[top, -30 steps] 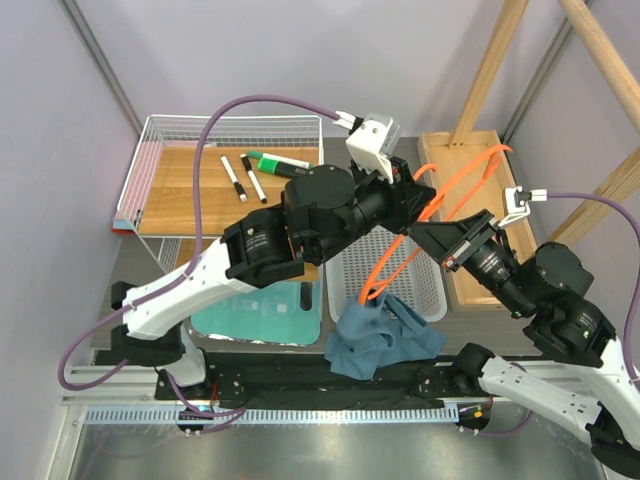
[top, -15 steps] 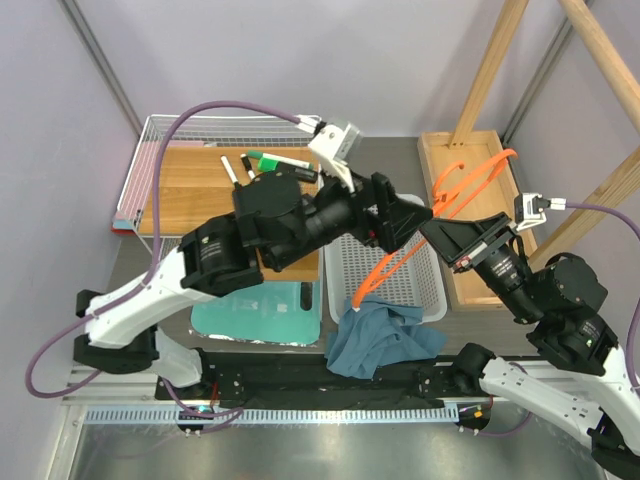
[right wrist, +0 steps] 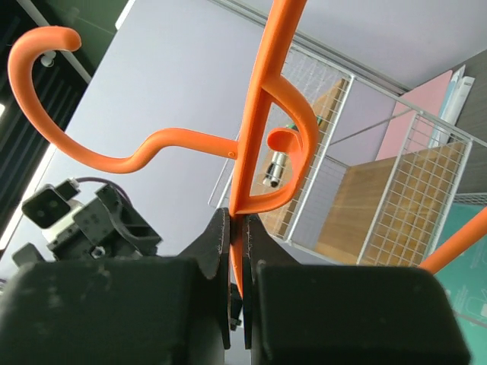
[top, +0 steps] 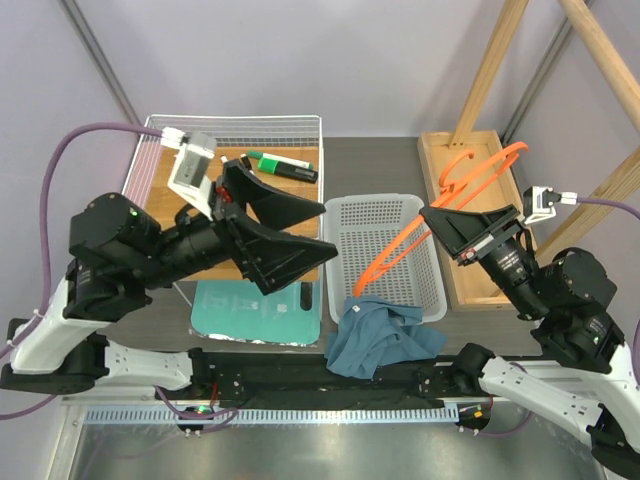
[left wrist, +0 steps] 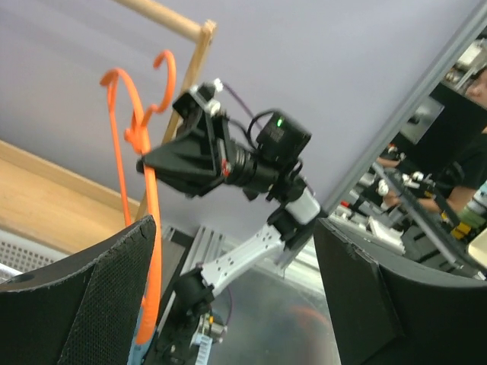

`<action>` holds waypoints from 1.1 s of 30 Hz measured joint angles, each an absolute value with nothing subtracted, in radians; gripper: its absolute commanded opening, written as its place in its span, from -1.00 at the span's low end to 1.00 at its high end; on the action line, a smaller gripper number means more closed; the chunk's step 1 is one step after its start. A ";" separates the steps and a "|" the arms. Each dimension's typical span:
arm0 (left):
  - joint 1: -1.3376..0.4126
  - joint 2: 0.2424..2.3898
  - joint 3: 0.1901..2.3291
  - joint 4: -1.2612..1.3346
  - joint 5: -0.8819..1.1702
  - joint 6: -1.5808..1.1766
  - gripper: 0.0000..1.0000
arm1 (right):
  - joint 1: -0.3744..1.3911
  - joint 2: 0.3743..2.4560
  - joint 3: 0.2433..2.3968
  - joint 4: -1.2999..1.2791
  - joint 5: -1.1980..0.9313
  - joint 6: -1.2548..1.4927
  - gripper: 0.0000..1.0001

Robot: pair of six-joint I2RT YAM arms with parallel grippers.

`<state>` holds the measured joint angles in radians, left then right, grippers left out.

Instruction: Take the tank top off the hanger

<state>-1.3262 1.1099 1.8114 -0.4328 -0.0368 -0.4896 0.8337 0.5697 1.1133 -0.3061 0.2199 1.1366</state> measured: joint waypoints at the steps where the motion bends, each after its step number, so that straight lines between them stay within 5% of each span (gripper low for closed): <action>1: -1.327 1.110 1.800 -0.437 -0.023 -0.489 0.68 | 0.834 0.581 1.129 -0.304 0.220 1.135 -0.99; 11: -1.378 1.272 1.726 -0.556 -0.081 -0.427 0.57 | 0.834 0.606 1.175 -0.292 0.246 1.135 -0.99; 17: -1.396 1.383 1.820 -0.630 -0.177 -0.386 -0.21 | 0.834 0.584 1.177 -0.292 0.262 1.135 -0.99; 18: -1.397 1.391 1.831 -0.636 -0.192 -0.381 -0.66 | 0.834 0.577 1.177 -0.292 0.263 1.135 -0.99; 19: -1.397 1.394 1.836 -0.642 -0.208 -0.381 -0.88 | 0.834 0.572 1.177 -0.292 0.265 1.135 -0.99; 23: -1.411 1.409 1.872 -0.656 -0.243 -0.361 -1.00 | 0.832 0.551 1.174 -0.311 0.276 1.140 -0.97; 26: -1.419 1.432 1.898 -0.669 -0.273 -0.359 -1.00 | 0.830 0.540 1.174 -0.319 0.284 1.141 -0.45; 33: -1.338 1.531 2.022 -0.737 -0.313 -0.376 -1.00 | 0.829 0.484 1.176 -0.416 0.269 1.085 0.32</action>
<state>-1.3384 1.5311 2.0216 -0.7372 -0.3126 -0.3763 0.8291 0.4839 1.1759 -0.4160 0.2691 1.0847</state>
